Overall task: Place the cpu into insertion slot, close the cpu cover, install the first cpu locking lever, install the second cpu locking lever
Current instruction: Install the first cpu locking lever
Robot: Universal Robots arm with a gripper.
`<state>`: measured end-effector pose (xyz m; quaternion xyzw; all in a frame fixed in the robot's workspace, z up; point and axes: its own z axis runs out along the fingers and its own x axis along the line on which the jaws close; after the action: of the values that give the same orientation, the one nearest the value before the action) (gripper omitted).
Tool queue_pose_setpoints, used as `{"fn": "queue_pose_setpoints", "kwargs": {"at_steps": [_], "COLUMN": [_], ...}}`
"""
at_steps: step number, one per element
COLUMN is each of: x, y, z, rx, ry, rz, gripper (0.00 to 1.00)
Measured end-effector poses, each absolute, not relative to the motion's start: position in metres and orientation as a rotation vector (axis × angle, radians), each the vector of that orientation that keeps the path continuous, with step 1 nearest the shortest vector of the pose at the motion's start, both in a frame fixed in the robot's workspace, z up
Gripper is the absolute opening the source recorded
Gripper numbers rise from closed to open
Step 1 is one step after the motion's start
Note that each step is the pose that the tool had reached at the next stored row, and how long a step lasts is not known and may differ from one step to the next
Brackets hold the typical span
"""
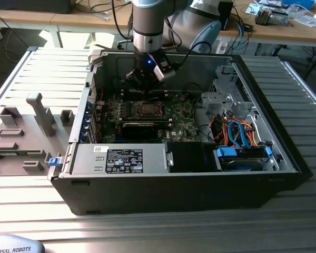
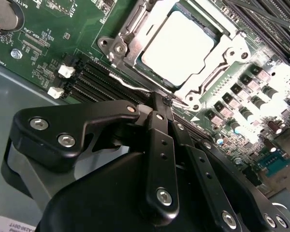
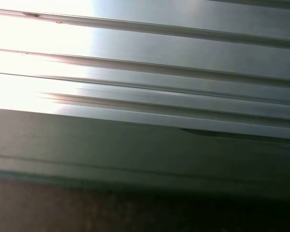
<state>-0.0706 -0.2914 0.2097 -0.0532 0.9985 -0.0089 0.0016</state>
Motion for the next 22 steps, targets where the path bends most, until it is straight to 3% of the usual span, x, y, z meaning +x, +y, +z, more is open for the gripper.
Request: {"fn": "queue_pose_setpoints", "kwargs": {"at_steps": [22], "x": [-0.055], "y": [-0.291], "z": [0.201], "rx": [-0.167], "ry": [3.134], "rz": [-0.029], "gripper": [0.11]}}
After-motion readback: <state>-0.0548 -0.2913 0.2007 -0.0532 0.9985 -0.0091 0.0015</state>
